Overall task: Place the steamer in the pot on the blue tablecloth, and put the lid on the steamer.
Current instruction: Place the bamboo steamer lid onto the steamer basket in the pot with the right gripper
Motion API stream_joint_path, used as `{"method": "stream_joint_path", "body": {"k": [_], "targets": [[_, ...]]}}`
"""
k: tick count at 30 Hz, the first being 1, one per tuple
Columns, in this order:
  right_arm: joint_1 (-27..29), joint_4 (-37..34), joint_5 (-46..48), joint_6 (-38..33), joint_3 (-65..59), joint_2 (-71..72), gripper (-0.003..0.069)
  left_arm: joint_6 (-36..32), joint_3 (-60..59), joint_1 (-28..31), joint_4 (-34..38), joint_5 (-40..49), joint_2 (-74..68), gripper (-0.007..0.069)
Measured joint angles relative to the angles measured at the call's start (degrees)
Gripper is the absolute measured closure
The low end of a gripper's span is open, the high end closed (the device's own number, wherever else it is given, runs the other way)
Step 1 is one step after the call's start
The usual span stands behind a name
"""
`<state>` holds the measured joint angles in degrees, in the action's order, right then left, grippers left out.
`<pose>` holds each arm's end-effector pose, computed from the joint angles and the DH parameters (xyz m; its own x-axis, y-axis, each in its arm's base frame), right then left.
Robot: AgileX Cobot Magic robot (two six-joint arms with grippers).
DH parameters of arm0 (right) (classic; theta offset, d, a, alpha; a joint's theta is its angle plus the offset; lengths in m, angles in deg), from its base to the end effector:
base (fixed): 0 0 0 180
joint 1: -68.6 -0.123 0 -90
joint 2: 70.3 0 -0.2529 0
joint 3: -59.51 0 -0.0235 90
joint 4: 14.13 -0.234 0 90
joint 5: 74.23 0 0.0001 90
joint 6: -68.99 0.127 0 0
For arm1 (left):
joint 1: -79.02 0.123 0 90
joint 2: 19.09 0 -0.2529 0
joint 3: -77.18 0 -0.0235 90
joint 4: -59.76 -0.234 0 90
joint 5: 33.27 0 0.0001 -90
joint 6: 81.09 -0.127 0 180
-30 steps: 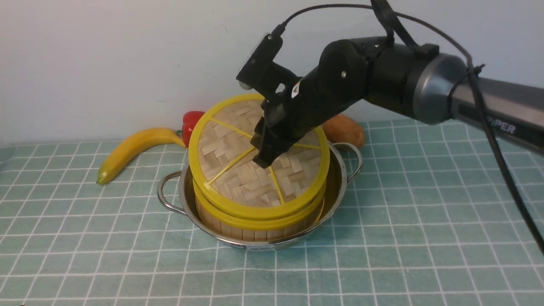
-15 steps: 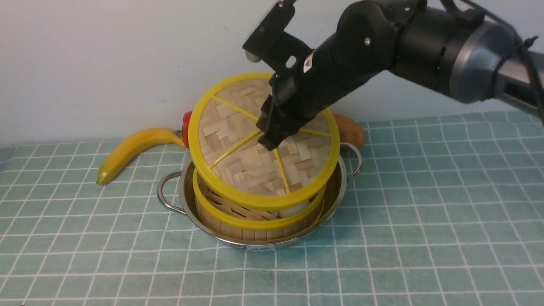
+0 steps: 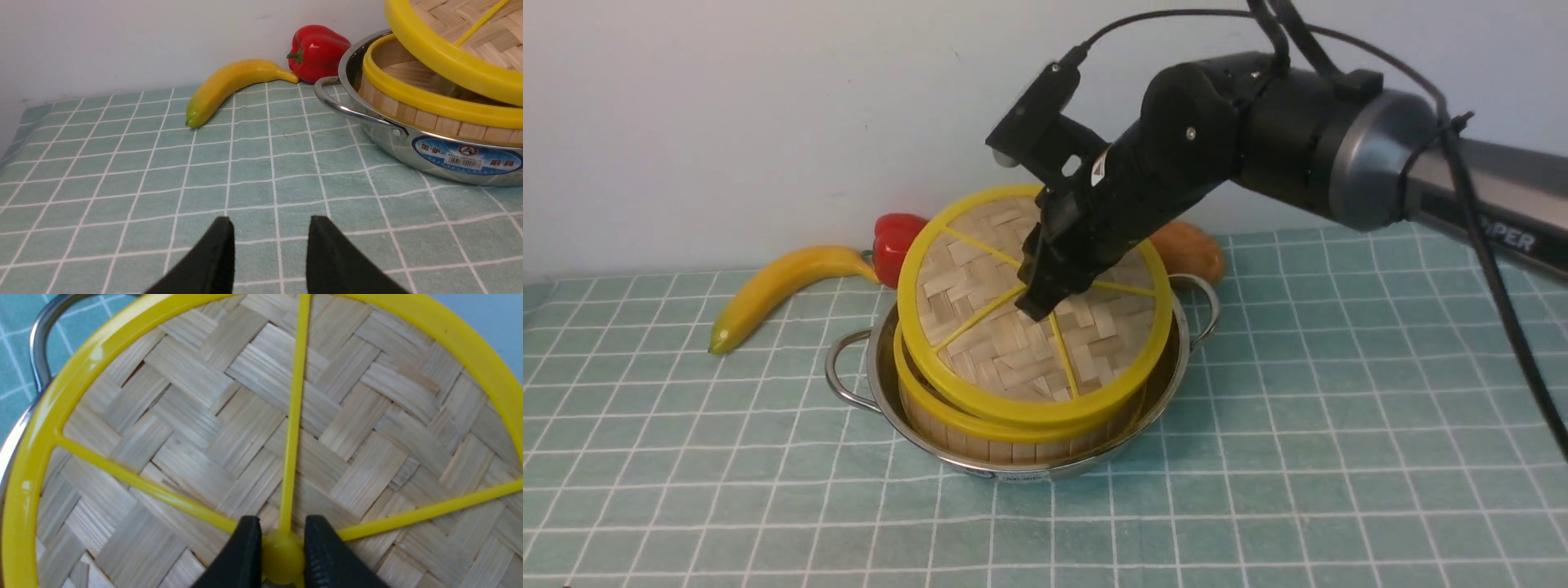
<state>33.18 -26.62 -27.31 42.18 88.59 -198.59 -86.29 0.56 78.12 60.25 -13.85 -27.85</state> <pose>0.3653 0.2844 0.2039 -0.4359 -0.6886 -0.5794 -0.8227 0.5659 -0.0536 0.1041 -0.0020 0.1713 -0.2530 0.0866 -0.9636 0.0395 0.9961 0.0791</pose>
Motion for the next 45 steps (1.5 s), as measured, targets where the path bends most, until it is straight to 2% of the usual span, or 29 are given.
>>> {"method": "stream_joint_path", "body": {"k": [45], "targets": [[0.00,-2.53,-3.59,-1.30,0.00,-3.25,0.0512,0.00,0.00,0.00,0.00,0.00,0.00,0.0382]]}}
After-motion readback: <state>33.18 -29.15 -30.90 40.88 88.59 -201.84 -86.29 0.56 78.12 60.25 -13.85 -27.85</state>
